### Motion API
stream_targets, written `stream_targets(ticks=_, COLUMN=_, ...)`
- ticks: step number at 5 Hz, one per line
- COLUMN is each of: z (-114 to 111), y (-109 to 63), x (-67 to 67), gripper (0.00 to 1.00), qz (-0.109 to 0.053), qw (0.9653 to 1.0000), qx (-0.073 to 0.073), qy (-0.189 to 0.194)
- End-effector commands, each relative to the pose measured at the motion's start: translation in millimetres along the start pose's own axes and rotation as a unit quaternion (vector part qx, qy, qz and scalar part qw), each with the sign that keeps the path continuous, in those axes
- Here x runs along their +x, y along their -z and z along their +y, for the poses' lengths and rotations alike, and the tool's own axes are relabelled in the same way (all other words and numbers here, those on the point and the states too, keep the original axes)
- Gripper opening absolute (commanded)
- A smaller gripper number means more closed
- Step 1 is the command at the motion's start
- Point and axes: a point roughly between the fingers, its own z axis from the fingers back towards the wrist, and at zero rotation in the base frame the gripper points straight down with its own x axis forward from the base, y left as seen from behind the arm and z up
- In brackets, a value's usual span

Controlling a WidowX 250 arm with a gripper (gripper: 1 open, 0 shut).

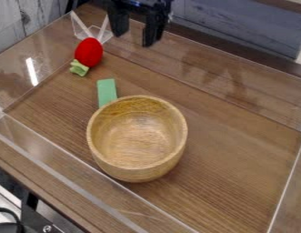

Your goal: Move the red object to the right side of the table

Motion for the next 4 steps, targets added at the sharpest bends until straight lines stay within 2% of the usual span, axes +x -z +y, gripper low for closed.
stream_targets(ticks=1, z=42.5, y=-15.9, x=12.3, gripper=1.0, qz=-0.029, qw=0.9995, qx=0.01, qy=0.009)
stream_targets(ticks=2, z=67.6, y=-9.3, x=19.3, gripper=1.0, qz=-0.021, qw=0.9995, qx=0.011, qy=0.019)
stream_targets(ticks=4, z=91.2, y=6.3, x=44.4, gripper=1.0, qz=-0.006, qw=0.9995, qx=0.007, qy=0.032)
